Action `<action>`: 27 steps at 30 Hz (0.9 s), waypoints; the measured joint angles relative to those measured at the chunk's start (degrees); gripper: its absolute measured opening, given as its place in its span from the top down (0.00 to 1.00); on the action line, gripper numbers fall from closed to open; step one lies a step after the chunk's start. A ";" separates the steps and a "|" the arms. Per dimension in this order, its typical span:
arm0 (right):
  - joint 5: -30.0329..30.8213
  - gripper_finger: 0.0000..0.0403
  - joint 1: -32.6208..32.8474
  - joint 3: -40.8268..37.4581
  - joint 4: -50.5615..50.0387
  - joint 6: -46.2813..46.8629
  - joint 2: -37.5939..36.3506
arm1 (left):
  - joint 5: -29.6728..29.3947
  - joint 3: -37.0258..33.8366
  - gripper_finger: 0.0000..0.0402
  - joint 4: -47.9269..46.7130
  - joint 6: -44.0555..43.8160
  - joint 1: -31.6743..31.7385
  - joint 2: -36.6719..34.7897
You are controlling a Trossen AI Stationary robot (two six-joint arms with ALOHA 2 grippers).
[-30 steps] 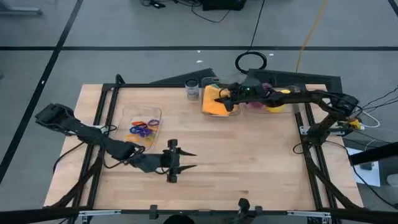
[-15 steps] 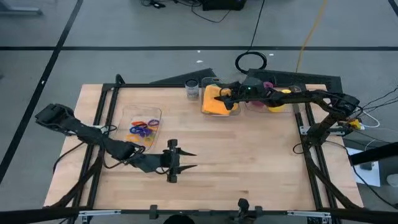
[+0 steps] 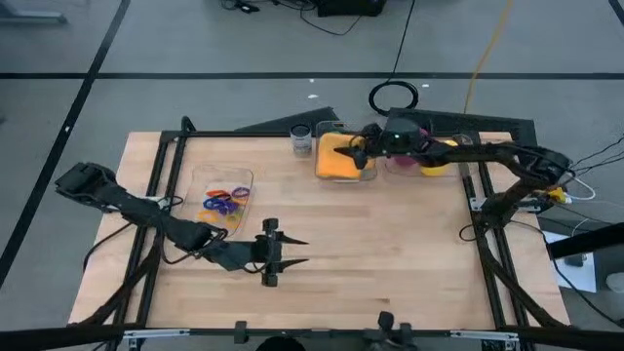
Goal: Pick & Place Sports Items
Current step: Put the orange towel into the top left transparent bin, then return to Home Position
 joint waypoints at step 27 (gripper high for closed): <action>10.52 0.62 2.89 0.00 -11.55 -7.14 -11.19 | 2.73 0.00 0.47 0.07 -0.52 1.68 0.00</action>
